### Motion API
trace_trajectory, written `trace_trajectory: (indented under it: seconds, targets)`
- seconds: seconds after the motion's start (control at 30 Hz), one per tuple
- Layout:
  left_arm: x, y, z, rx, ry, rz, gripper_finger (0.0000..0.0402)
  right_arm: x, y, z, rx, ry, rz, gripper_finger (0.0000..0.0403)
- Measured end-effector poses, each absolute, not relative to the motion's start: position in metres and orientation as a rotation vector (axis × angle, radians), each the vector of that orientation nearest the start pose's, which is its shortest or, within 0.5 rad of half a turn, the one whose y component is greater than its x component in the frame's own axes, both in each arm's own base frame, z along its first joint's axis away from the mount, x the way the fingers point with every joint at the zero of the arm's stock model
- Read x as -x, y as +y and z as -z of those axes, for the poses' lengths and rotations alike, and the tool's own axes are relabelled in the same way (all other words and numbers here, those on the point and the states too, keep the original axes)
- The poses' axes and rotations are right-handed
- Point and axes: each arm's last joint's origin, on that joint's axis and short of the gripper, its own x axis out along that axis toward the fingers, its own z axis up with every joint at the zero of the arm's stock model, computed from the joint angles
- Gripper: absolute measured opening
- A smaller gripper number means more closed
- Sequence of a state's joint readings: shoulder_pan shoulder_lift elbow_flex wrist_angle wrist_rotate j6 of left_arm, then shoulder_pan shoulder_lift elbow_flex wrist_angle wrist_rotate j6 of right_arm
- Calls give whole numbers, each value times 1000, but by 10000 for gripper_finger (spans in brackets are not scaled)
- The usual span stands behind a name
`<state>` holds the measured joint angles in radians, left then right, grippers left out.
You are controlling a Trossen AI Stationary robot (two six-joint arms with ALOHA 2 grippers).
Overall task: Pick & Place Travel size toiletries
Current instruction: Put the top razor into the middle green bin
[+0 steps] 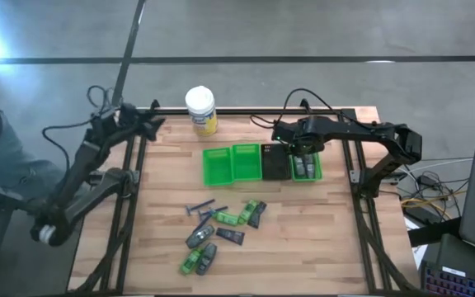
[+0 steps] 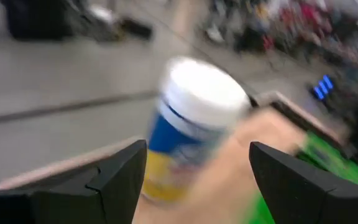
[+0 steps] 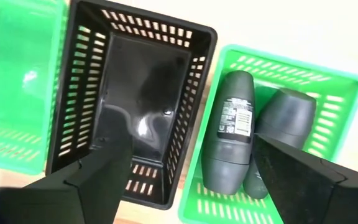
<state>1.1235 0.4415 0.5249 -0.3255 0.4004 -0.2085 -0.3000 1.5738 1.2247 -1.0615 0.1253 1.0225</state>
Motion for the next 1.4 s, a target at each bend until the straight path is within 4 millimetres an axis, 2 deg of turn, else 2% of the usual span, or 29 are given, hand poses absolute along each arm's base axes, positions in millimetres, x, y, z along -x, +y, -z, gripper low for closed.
trace_trajectory:
  seconds: [0.1,0.3,0.47,0.6,0.67,0.8,0.87,1.0,1.13,1.23,1.4]
  targets:
    - [-67,81,-288,353,142,-645,289,-273,-88,-246,-934,1121,1029,314]
    - [-78,48,-296,348,350,-492,289,-274,-87,-248,-918,1160,945,304]
    - [-101,21,-281,411,491,-337,289,-274,-86,-248,-891,1193,879,297]
    - [-121,-10,-256,330,651,-250,289,-274,-85,-248,-878,1208,845,292]
    - [-125,-26,-248,244,687,-275,289,-274,-85,-248,-866,1212,834,289]
    - [-129,-50,-239,185,629,-427,289,-275,-85,-249,-849,1215,819,284]
    - [-134,-57,-239,225,603,-467,289,-275,-86,-249,-837,1216,808,281]
    - [-146,-66,-222,287,767,-426,289,-275,-86,-249,-812,1221,786,276]
    - [-162,-68,-206,142,904,-404,289,-277,-86,-249,-797,1211,769,272]
    - [-176,-71,-207,81,945,-395,289,-277,-86,-249,-793,1212,765,269]
    - [-198,-76,-219,45,962,-425,289,-277,-86,-249,-789,1215,762,264]
